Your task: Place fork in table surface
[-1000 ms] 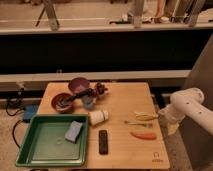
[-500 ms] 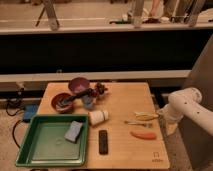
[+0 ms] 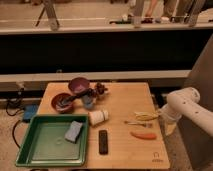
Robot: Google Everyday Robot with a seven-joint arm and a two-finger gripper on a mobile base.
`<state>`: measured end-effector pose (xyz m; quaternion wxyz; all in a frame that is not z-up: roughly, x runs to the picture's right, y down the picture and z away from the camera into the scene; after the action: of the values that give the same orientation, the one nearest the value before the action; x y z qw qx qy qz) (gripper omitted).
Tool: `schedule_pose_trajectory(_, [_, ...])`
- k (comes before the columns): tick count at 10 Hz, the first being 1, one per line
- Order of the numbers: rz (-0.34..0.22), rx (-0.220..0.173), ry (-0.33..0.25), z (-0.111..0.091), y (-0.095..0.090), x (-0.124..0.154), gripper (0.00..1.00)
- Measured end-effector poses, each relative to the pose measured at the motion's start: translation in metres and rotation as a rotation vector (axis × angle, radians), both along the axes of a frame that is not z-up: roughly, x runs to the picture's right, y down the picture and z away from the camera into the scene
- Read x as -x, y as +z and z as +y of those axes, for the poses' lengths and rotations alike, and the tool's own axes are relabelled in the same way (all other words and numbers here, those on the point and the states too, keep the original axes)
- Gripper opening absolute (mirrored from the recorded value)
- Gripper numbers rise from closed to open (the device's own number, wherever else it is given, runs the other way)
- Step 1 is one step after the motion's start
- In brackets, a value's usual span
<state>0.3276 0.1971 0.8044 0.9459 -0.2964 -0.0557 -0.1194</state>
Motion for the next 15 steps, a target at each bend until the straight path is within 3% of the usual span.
schedule_pose_trajectory(2, [-0.003, 0.014, -0.023, 0.000, -0.006, 0.007, 0.67])
schedule_pose_trajectory(7, [-0.019, 0.035, -0.049, 0.000, -0.013, 0.027, 0.67])
schedule_pose_trajectory(10, [-0.064, 0.064, -0.074, 0.005, -0.015, 0.053, 0.66])
schedule_pose_trajectory(12, [-0.089, 0.084, -0.086, 0.010, -0.016, 0.063, 0.53])
schedule_pose_trajectory(15, [-0.099, 0.115, -0.091, 0.014, -0.013, 0.071, 0.50])
